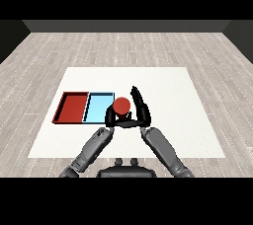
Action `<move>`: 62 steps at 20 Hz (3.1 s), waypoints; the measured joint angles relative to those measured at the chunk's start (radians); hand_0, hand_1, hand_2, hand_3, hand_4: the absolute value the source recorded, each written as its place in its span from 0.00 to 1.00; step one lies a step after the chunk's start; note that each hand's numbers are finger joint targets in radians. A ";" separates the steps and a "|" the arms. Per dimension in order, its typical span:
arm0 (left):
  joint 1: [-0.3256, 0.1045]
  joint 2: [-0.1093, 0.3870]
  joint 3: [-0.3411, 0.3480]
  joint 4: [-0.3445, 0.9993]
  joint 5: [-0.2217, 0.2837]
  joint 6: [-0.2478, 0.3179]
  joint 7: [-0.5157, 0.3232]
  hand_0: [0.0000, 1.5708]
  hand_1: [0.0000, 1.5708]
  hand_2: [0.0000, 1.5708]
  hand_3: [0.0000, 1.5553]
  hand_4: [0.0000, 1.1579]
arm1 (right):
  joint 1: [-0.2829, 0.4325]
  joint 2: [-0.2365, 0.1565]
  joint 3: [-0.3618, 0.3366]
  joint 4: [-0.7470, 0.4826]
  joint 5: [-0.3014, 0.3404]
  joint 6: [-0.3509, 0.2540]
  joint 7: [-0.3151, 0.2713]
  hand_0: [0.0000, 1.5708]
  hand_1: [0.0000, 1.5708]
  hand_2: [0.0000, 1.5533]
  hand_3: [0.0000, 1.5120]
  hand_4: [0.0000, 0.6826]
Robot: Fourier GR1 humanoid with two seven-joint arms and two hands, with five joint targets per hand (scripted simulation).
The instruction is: Pick the red can and put it in the red box
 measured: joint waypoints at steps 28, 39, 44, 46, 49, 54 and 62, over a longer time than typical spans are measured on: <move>-0.039 0.447 0.349 0.096 -0.132 -0.110 0.277 1.00 1.00 0.99 0.97 0.93 | 0.417 -0.194 -0.307 -0.255 -0.160 0.259 -0.070 0.00 0.00 0.00 0.00 0.00; -0.163 0.543 0.361 0.692 -0.249 -0.187 0.359 0.40 0.40 0.38 0.00 0.67 | 0.360 -0.183 -0.357 -0.126 -0.175 0.292 -0.113 0.00 0.00 0.00 0.00 0.00; -0.232 0.505 0.356 0.913 -0.288 -0.206 0.378 0.71 0.71 0.66 0.00 0.56 | 0.330 -0.171 -0.363 -0.054 -0.156 0.292 -0.141 0.00 0.00 0.00 0.00 0.00; -0.242 0.496 0.358 0.973 -0.295 -0.231 0.354 0.16 0.16 0.36 0.32 0.55 | 0.308 -0.173 -0.372 -0.027 -0.156 0.297 -0.144 0.00 0.00 0.00 0.00 0.00; -0.271 0.496 0.337 1.044 -0.324 -0.308 0.350 0.00 0.00 0.00 0.00 0.00 | 0.292 -0.168 -0.387 0.007 -0.161 0.309 -0.166 0.00 0.00 0.00 0.00 0.00; -0.315 0.500 0.357 1.120 -0.325 -0.331 0.333 0.00 0.00 0.00 0.00 0.00 | 0.272 -0.155 -0.386 0.035 -0.156 0.319 -0.187 0.00 0.00 0.00 0.00 0.00; -0.324 0.463 0.606 0.918 -0.064 -0.481 -0.011 0.00 0.00 0.00 0.00 0.00 | 0.275 -0.156 -0.396 0.045 -0.181 0.363 -0.210 0.00 0.00 0.00 0.00 0.00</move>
